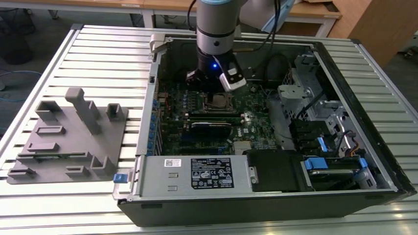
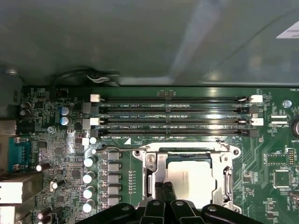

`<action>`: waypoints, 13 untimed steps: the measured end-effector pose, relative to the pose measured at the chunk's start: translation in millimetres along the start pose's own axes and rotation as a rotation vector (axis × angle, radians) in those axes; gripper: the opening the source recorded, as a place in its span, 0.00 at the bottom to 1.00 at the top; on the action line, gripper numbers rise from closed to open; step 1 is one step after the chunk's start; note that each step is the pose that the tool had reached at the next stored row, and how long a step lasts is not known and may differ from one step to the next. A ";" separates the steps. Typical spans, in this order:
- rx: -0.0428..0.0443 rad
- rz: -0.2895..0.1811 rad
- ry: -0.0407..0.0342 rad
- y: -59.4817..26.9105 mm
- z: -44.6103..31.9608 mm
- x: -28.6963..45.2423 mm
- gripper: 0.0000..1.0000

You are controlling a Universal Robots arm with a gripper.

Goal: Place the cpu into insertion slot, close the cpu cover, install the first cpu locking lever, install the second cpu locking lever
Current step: 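Close the cpu cover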

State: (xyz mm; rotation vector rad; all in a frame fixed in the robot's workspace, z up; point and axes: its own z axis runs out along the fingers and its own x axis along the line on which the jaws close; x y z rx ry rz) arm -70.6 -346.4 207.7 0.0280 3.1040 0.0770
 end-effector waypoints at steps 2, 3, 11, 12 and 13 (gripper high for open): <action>0.0003 0.000 0.0001 -0.1 2.1 0.6 0.11; 0.0006 0.000 0.0001 -0.2 2.6 1.2 0.11; 0.0012 0.000 0.0001 -0.5 6.3 8.2 0.11; 0.0012 0.000 0.0001 -0.5 6.3 8.2 0.11; 0.0013 0.000 0.0001 -0.5 6.3 8.2 0.11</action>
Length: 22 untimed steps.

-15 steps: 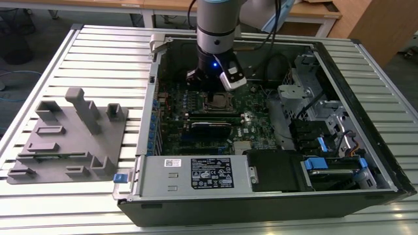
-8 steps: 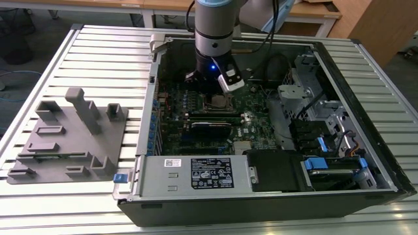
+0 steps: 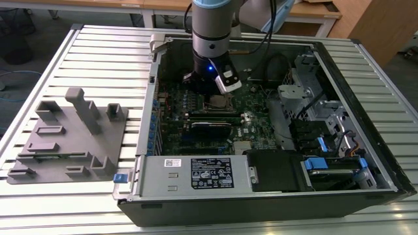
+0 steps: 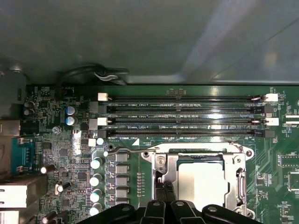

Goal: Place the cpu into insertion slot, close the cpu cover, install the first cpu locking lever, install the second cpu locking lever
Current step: 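Close the cpu cover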

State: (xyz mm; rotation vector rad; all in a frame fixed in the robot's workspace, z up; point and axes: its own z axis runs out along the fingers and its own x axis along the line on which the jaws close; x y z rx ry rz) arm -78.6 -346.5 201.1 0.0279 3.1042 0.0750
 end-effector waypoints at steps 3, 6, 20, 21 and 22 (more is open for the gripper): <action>-0.0002 0.000 -0.0001 0.1 0.1 0.0 0.11; -0.0001 0.000 -0.0001 0.8 0.1 0.1 0.11; 0.0000 0.000 0.0001 0.8 3.4 0.3 0.11; 0.0001 0.000 0.0000 0.8 3.5 0.3 0.11; 0.0001 0.000 0.0000 0.8 3.5 0.3 0.11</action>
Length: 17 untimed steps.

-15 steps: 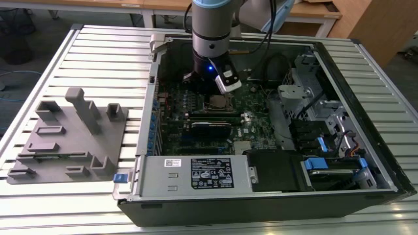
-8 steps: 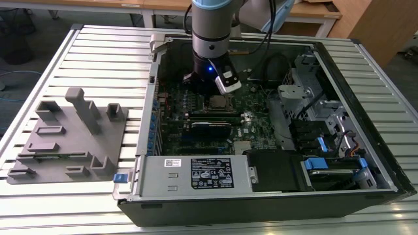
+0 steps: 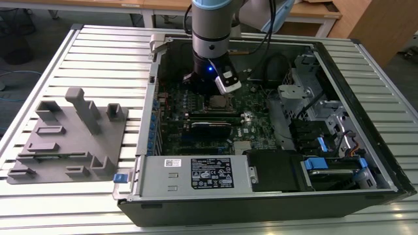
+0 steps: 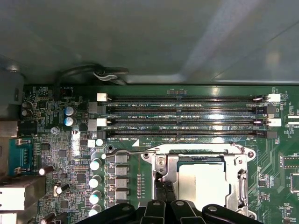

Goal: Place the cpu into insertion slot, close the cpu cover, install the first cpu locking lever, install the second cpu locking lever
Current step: 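Close the cpu cover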

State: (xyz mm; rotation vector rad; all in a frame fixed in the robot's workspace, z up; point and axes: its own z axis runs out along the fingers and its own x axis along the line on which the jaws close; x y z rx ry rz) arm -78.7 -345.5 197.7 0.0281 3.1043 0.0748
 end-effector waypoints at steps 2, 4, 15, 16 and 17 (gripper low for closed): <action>-0.0002 0.000 -0.0001 0.0 0.1 0.0 0.11; -0.0001 0.000 -0.0001 0.0 0.1 0.0 0.11; -0.0001 0.000 -0.0001 0.7 -14.5 -0.5 0.11; -0.0003 0.000 -0.0002 0.9 -17.0 -0.6 0.11; -0.0003 0.000 -0.0002 1.0 -19.7 -0.7 0.11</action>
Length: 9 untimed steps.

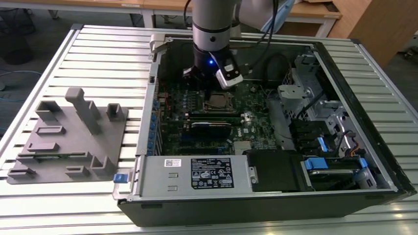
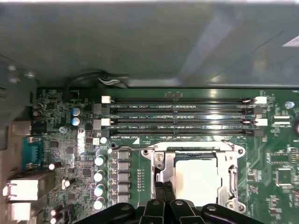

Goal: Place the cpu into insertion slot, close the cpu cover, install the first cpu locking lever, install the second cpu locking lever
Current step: 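Close the cpu cover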

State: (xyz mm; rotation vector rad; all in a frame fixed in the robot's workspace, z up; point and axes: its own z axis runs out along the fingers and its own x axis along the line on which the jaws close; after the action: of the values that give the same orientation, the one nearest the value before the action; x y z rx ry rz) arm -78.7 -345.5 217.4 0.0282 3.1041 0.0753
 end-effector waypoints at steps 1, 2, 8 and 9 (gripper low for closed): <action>0.0001 0.000 0.0001 0.1 -3.0 -0.1 0.11; 0.0001 0.000 0.0001 0.3 -5.3 -0.2 0.11; 0.0000 0.000 0.0000 0.3 -6.8 -0.3 0.11; 0.0003 0.000 0.0001 0.3 -6.9 -0.7 0.11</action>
State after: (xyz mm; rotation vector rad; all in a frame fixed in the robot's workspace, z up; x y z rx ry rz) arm -78.3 -345.5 224.3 0.0278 3.1042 0.0748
